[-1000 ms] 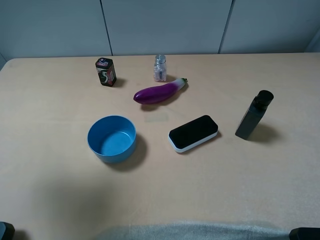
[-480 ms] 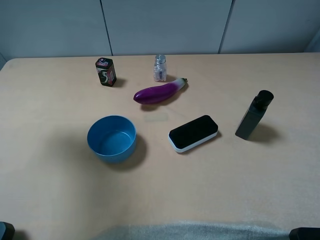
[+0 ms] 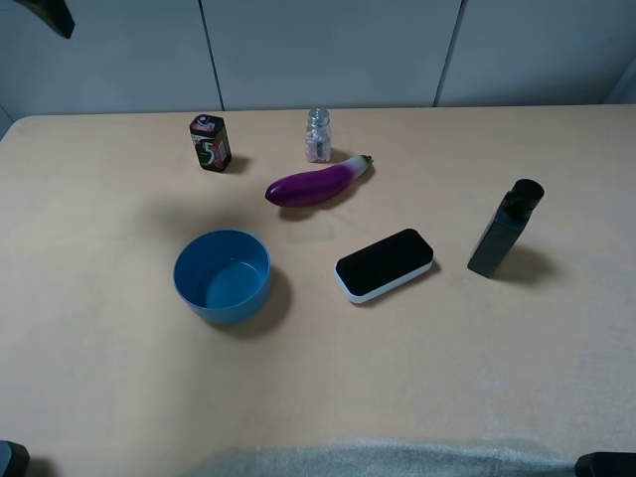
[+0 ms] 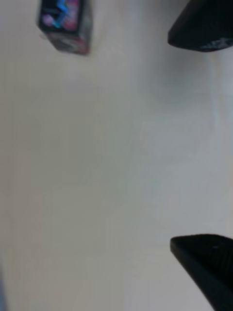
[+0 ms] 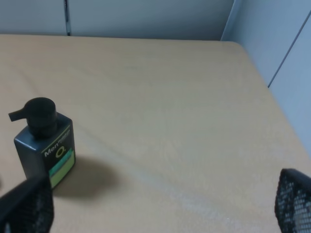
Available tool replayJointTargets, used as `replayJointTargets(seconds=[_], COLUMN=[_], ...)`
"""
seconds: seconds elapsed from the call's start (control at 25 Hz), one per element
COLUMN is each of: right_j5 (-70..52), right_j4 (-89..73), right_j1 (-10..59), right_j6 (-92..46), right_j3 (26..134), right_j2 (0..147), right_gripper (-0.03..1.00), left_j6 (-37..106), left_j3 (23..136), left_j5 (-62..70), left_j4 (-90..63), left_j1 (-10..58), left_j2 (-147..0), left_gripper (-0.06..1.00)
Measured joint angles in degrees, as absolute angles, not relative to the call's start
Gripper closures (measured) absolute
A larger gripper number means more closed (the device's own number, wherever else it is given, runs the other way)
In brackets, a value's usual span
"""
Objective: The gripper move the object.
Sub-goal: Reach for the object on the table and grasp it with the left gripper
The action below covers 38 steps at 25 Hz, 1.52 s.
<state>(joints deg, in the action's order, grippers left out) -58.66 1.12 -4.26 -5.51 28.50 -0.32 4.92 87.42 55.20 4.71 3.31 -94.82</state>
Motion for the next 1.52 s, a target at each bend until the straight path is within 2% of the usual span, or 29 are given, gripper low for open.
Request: replayJointTargets(seconds=[0.28, 0.52, 1.52], right_j5=[-58.7, -58.7, -58.7], right_j4=[1.1, 1.1, 1.1], right_j1=[-4.3, -4.3, -4.3], right_j6=[-5.5, -5.5, -5.5], right_j3=[28.5, 28.5, 28.5], right_j2=[-0.3, -0.3, -0.3], right_gripper=[0.27, 0.27, 0.27], left_j6=[4.9, 4.0, 1.5], left_j3=[99.1, 103.9, 105.0], left_j5=[60.0, 61.6, 55.6], left_j4=[6.7, 6.7, 5.7], left_j1=[9.3, 12.9, 18.4], left_j2=[-105.9, -113.2, -125.4], left_gripper=[0.12, 0.12, 0.12])
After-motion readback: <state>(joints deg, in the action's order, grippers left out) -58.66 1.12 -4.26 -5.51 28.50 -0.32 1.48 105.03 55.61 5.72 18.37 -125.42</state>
